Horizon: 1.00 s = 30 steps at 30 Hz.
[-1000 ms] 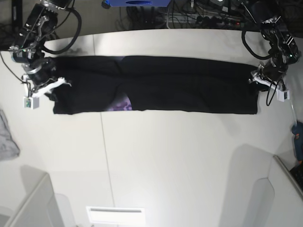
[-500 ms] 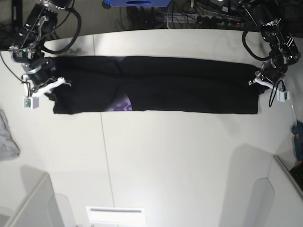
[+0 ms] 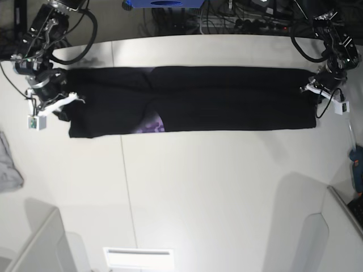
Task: Fold the T-shirt properly
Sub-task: 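Lower the strip ends onto the table and adjust the grips, then drag the strip end held by the left gripper toward the shirt's middle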
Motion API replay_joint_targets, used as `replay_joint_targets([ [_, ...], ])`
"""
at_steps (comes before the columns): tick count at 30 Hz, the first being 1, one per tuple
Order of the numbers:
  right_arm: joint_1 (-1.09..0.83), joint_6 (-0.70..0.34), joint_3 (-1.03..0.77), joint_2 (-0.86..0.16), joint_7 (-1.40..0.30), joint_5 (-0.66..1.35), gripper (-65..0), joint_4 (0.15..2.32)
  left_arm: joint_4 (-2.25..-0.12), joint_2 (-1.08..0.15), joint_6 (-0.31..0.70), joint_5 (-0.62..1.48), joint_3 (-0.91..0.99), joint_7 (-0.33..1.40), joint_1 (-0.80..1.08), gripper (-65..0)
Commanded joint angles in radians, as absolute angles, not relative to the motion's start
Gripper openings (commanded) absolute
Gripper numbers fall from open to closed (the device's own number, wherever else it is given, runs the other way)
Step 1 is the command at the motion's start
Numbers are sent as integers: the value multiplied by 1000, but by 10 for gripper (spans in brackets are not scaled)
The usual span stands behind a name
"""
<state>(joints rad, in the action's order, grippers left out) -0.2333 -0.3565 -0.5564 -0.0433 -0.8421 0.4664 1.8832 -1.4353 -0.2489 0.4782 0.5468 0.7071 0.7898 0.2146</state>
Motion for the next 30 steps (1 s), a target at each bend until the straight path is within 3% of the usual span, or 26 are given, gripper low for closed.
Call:
replay_joint_targets([
  [1,-225,-360,-558,-51,-820,478,-650,1900,-1478,-266,481,556,713,774,220,-650],
  [21,-220,-360,-558,-30,-826,478,-650,1900,-1830,-191,476,555,700,783,346,-650],
  [30,-223,-360,-564,-28,-826,478,-650,1900,-1853,-174,476,555,555,783,369,-650],
])
